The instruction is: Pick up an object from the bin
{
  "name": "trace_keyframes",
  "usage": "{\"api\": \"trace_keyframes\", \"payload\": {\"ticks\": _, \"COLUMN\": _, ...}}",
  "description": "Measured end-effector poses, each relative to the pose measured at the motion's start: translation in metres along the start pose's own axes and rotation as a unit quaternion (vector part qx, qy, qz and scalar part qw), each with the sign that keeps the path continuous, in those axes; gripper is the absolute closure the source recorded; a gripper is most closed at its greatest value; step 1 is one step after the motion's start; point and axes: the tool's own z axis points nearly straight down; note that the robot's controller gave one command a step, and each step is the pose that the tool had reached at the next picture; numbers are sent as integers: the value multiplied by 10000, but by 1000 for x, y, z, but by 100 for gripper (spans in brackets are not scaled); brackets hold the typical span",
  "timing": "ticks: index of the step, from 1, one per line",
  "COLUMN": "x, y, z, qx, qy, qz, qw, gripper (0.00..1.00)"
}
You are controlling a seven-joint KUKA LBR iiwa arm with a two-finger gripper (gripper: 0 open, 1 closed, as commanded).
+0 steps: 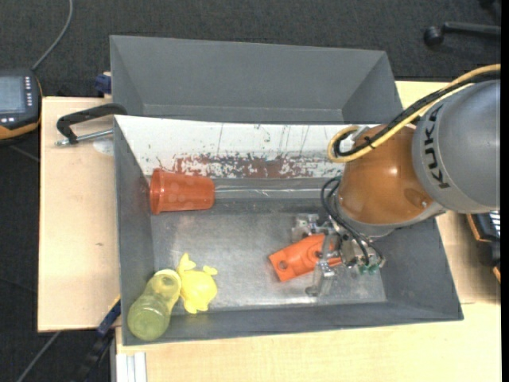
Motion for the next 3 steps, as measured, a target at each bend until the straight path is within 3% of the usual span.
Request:
{"api": "trace_keyframes", "payload": {"ticks": 1, "x": -7, "y": -7, "z": 15, "qx": -3, "qy": -57, "qz": 28, "qw": 10000, "gripper": 100}}
{"api": "trace_keyframes", "payload": {"ticks": 2, "x": -7, "y": -7, "z": 15, "qx": -3, "qy": -58, "qz": 31, "qw": 10000, "gripper": 100}}
{"api": "trace_keyframes", "payload": {"ticks": 3, "x": -16, "y": -6, "z": -111, "qx": -5, "qy": -83, "qz": -252, "qw": 9996, "gripper": 100}}
